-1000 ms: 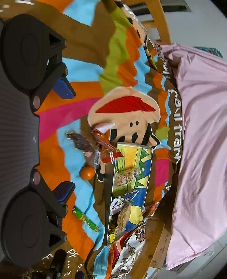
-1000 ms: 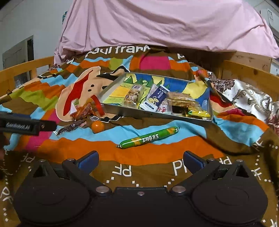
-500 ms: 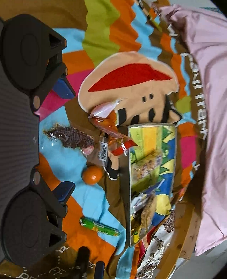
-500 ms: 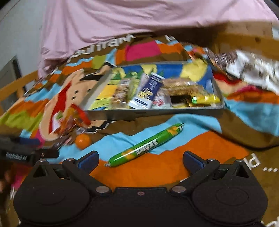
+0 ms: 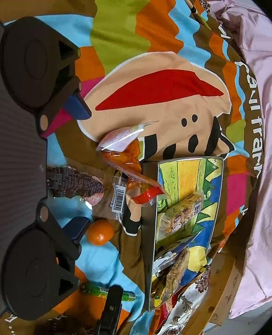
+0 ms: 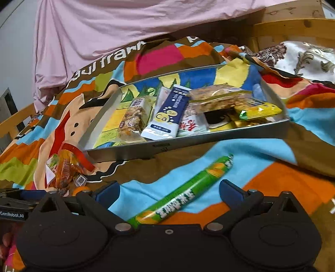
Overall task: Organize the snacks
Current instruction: 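Move the left tool toward the brown jerky stick while the right tool approaches the green sausage, then grasp the brown jerky packet with the left tool while the right tool grasps the green sausage, then lift the jerky packet with the left tool while the right tool carries the sausage toward the tray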
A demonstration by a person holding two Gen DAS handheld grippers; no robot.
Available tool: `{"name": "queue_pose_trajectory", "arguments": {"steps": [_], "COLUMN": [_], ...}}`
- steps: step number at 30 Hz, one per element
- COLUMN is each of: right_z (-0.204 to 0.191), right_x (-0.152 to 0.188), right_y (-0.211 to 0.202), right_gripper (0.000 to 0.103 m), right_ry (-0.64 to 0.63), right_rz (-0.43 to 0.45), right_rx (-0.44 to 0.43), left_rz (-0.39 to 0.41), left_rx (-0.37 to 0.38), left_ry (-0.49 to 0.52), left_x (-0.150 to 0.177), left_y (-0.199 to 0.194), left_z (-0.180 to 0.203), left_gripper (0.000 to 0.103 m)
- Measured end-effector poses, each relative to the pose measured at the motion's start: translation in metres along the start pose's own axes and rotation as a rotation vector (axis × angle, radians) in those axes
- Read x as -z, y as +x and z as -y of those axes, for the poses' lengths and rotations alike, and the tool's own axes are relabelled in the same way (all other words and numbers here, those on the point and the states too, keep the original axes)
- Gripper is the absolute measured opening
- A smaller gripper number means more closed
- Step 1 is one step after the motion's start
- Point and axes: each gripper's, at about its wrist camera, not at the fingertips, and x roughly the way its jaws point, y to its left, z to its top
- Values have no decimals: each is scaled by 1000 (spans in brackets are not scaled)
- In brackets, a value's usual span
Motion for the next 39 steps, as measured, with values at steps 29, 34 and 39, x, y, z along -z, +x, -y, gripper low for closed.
{"name": "queue_pose_trajectory", "arguments": {"steps": [29, 34, 39], "right_z": [-19, -30, -36], "right_x": [1, 8, 14], "right_y": [-29, -30, -21], "right_gripper": [50, 54, 65], "right_ry": [-116, -157, -171], "right_rz": [-226, -218, -187], "right_rx": [-194, -156, -142], "left_rz": [-16, 2, 21], "left_rx": [34, 47, 30], "left_ry": [-80, -97, -77], "left_x": [27, 40, 49], "left_y": [-42, -54, -52], "left_z": [41, 47, 51], "left_gripper": [51, 51, 51]}}
